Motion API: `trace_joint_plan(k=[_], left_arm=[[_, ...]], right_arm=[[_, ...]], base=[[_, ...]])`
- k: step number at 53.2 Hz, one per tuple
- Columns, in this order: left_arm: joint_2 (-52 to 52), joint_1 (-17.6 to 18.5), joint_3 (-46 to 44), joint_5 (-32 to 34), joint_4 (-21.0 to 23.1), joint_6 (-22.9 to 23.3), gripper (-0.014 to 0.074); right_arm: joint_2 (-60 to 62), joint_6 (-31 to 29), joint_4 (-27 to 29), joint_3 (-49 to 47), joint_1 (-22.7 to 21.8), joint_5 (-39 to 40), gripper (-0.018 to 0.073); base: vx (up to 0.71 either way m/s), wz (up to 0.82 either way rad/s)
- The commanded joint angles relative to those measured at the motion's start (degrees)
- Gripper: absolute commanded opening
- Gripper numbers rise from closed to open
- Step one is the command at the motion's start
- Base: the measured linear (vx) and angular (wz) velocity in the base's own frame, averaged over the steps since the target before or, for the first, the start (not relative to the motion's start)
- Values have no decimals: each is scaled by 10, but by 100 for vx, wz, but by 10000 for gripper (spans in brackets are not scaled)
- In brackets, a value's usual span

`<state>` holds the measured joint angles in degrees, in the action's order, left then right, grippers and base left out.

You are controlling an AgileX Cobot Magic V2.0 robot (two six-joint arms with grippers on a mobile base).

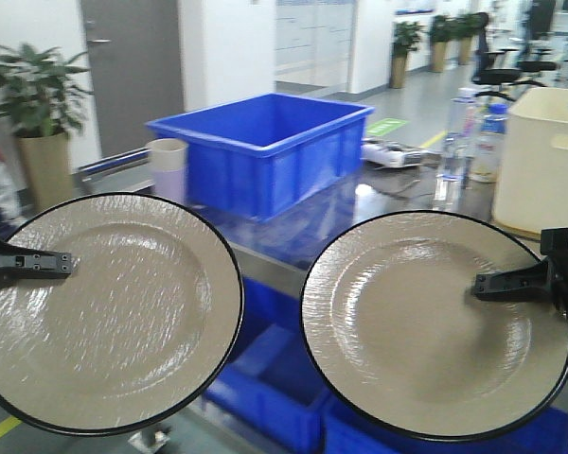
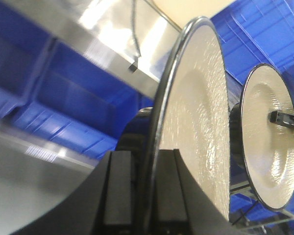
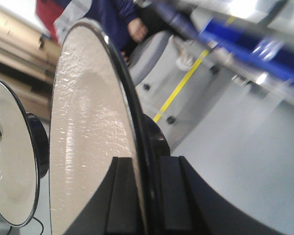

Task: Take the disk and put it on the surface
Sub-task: 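Hold both plates upright while the base drives to the steel table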

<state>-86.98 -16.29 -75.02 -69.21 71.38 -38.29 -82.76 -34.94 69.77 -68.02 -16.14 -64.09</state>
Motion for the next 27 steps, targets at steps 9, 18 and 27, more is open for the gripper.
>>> trace_joint_plan(k=[9,18,27], left_arm=[[27,2,-20,-14,86,9,-8],[27,2,-20,-14,86,9,-8],[27,2,-20,-14,86,9,-8]], right_arm=[[25,1,75,-18,-2,-6,-9],[25,1,75,-18,-2,-6,-9],[25,1,75,-18,-2,-6,-9]], base=[[35,-59],[32,-61],[31,-62]])
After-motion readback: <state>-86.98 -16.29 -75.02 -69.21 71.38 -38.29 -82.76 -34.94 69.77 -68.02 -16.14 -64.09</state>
